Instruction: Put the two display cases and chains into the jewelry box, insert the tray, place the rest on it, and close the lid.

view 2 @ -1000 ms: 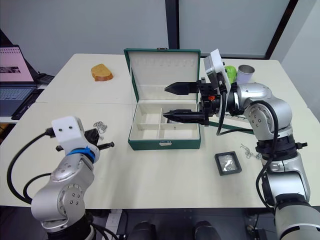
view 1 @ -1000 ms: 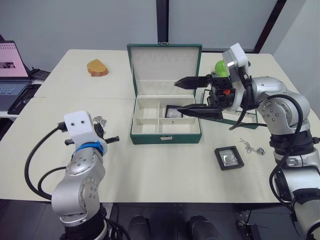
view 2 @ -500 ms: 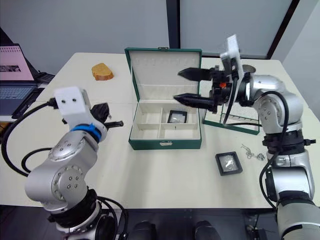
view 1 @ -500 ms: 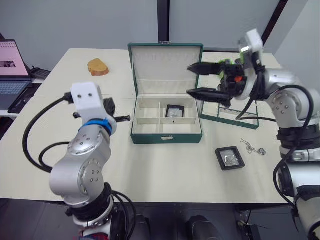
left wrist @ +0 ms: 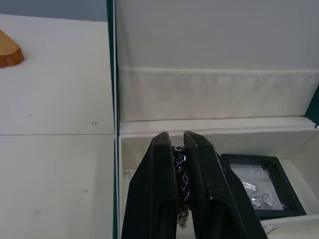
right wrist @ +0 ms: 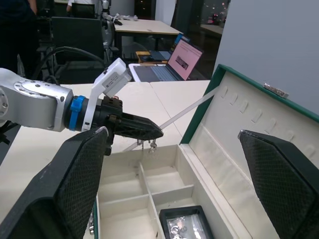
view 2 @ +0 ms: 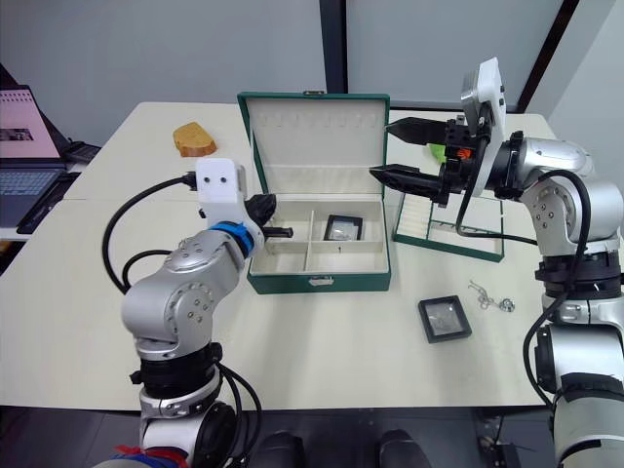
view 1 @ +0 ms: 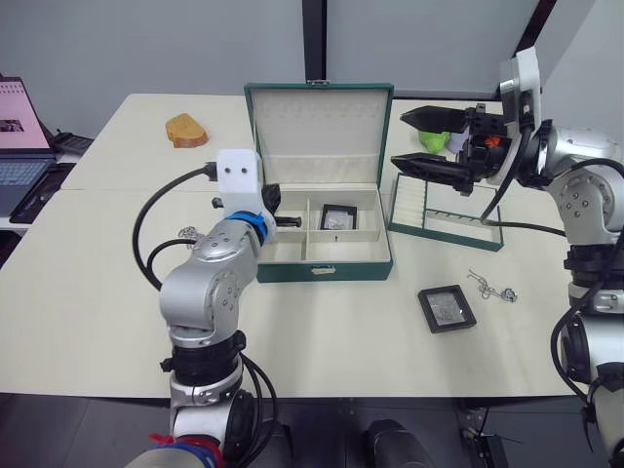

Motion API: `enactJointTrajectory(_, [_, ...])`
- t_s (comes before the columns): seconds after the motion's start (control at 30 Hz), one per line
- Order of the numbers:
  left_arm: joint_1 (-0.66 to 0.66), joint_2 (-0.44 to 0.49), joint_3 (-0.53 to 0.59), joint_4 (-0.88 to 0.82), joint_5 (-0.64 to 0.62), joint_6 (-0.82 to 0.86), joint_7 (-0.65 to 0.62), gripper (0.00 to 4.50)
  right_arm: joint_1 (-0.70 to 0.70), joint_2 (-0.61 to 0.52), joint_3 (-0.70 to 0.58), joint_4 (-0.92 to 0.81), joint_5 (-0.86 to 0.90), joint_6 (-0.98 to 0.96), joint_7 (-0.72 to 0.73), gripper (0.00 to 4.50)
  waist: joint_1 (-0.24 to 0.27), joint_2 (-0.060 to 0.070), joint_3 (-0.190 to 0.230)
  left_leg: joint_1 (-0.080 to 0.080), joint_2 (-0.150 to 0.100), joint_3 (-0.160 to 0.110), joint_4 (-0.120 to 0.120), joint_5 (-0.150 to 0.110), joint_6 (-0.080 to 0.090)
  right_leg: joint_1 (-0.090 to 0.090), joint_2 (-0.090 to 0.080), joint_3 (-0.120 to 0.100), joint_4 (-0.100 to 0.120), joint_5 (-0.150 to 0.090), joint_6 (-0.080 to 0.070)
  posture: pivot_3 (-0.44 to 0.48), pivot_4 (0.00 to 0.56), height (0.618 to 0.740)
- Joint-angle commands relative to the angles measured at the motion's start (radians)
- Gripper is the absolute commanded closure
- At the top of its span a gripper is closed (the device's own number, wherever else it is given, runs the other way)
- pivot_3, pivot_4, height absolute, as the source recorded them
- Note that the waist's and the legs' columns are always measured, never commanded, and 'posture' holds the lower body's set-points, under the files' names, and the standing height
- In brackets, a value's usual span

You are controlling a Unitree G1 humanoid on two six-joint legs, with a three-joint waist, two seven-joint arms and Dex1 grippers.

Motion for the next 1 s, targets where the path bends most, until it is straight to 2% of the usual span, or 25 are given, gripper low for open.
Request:
enactJointTrajectory(0.03, [-0.042, 0.011, -0.01, 0.081, 0.021, -0.112, -0.019, 4.49, 0.006, -0.02, -0.042, -0.053, 0.011, 0.0, -0.016, 0.0, 0.0, 0.0, 0.0, 0.0, 0.0, 0.0, 0.0, 0.0, 0.0, 0.0, 0.0, 0.0, 0.0, 0.0, 0.0, 0.0, 0.15, 0.74])
enactJointTrajectory(0.3, [-0.093, 0.002, -0.015, 0.23, 0.027, -0.233, -0.025, 4.49, 0.026, -0.027, -0.056, -0.083, 0.02, 0.019, -0.035, 0.0, 0.001, 0.0, 0.0, 0.0, 0.0, 0.0, 0.0, 0.0, 0.0, 0.0, 0.0, 0.0, 0.0, 0.0, 0.0, 0.0, 0.15, 0.74])
enactJointTrajectory(0.87, [-0.049, 0.007, -0.032, 0.228, 0.027, -0.239, -0.038, 4.49, 0.035, -0.036, -0.064, -0.104, 0.02, 0.04, -0.046, 0.0, 0.001, 0.0, 0.0, 0.0, 0.0, 0.0, 0.0, 0.0, 0.0, 0.0, 0.0, 0.0, 0.0, 0.0, 0.0, 0.0, 0.15, 0.74])
enactJointTrajectory(0.9, [-0.048, 0.007, -0.032, 0.228, 0.026, -0.239, -0.038, 3.78, 0.035, -0.036, -0.064, -0.104, 0.02, 0.04, -0.046, 0.0, 0.001, 0.0, 0.0, 0.0, 0.0, 0.0, 0.0, 0.0, 0.0, 0.0, 0.0, 0.0, 0.0, 0.0, 0.0, 0.0, 0.15, 0.74])
enactJointTrajectory(1.0, [-0.049, 0.006, -0.031, 0.229, 0.024, -0.24, -0.037, 2.99, 0.034, -0.036, -0.063, -0.103, 0.019, 0.039, -0.045, 0.0, 0.001, 0.0, 0.0, 0.0, 0.0, 0.0, 0.0, 0.0, 0.0, 0.0, 0.0, 0.0, 0.0, 0.0, 0.0, 0.0, 0.15, 0.74])
